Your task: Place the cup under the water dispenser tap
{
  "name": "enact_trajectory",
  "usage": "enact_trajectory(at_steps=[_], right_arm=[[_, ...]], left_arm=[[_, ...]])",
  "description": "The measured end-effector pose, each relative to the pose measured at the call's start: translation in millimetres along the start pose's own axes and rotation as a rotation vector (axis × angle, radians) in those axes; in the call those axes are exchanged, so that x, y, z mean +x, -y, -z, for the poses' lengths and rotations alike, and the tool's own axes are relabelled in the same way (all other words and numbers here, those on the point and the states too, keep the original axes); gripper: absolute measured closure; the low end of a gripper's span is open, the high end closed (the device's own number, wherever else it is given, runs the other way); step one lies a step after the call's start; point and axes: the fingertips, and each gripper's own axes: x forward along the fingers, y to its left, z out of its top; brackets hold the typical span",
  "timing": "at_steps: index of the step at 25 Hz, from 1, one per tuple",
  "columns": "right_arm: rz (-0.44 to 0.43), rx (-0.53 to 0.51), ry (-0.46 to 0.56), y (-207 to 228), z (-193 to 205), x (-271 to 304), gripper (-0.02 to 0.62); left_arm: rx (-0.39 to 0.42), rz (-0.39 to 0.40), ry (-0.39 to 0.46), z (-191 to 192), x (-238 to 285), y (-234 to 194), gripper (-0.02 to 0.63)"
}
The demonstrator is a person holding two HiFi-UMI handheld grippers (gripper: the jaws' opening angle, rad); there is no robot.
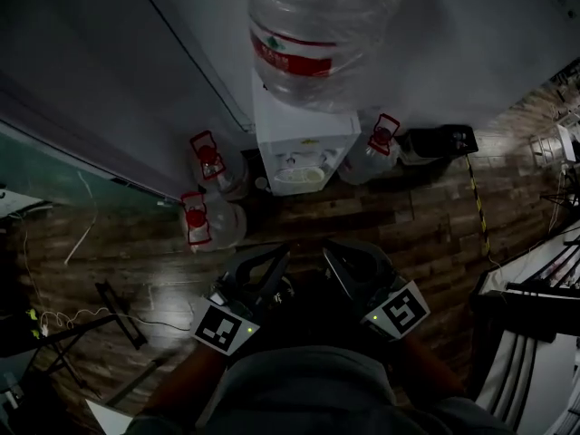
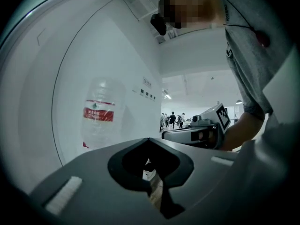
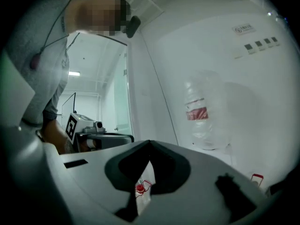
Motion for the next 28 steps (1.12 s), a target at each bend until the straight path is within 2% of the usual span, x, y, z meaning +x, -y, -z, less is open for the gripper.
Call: enact_trajectory(at_steps=[5,11,23,28], right_arm=[[-0.019,-0.01,-0.024,-33.8,-27.9,-19.8,0.58],[-0.061,-0.047,-0.015,-41.6,-58.2,-29.9,0.58],[-0.123,-0.145,0.012,-28.0,-93.2,-44.2,0.58],[-0.128,-0.144,0.013,-23.9,-94.4,-50.4,0.58]], left_arm=[[0.004,0.041,0.027,-38.2,-17.6,27.7,0.598],[0.007,0.044,0.067,-69.2,-18.7,45.2,0.6],[0.028,-0.013,0.096,-91.7,-3.4,55.5,0.598],[0.032,-0.02,0.089,-94.8,3.7,59.5,0.6]])
